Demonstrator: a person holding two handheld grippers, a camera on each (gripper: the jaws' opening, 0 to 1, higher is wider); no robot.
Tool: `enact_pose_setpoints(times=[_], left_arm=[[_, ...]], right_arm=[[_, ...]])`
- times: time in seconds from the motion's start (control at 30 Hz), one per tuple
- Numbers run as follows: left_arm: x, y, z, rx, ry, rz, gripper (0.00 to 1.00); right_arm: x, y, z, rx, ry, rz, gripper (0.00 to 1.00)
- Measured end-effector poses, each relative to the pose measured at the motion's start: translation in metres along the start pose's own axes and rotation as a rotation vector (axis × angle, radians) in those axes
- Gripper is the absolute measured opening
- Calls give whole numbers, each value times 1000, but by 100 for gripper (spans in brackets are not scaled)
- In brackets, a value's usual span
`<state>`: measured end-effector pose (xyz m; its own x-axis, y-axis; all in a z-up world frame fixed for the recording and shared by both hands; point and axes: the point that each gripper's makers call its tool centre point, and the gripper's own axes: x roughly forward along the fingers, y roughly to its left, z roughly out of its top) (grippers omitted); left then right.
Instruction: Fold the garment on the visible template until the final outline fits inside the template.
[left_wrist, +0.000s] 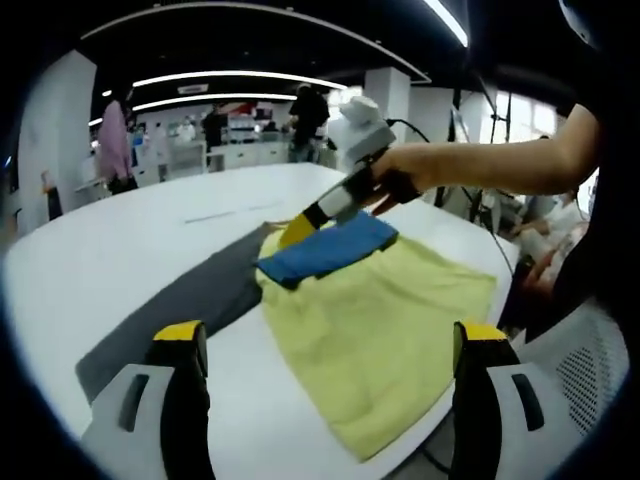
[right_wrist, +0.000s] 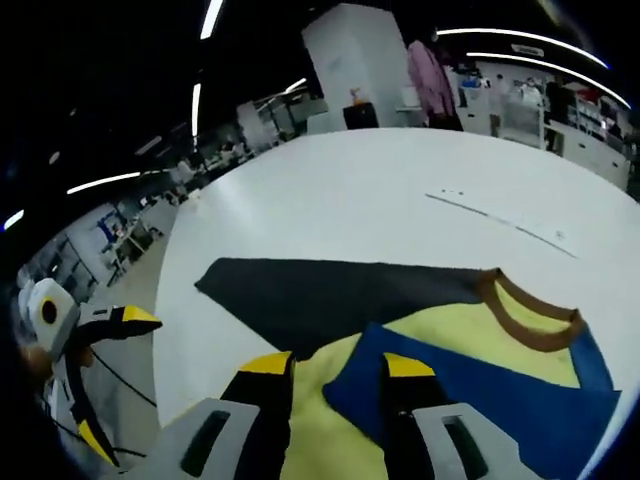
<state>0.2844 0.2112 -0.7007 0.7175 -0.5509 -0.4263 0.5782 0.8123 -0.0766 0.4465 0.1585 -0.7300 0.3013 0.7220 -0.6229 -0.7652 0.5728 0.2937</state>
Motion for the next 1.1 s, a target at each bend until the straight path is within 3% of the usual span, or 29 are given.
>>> enact_pose_setpoints(times=[0.17,0.37,1.1], left_arm=[[0,-1,1,8,0,3,99],[1,-1,0,13,1,1,99],[5,-4,1,30,10,-15,99]], right_arm=[[-19,-15,-3,5,-16,-34,47],[-50,-38,-14,33,-33,-83,52],[-150,-131,-81,166,-23,-313,49]])
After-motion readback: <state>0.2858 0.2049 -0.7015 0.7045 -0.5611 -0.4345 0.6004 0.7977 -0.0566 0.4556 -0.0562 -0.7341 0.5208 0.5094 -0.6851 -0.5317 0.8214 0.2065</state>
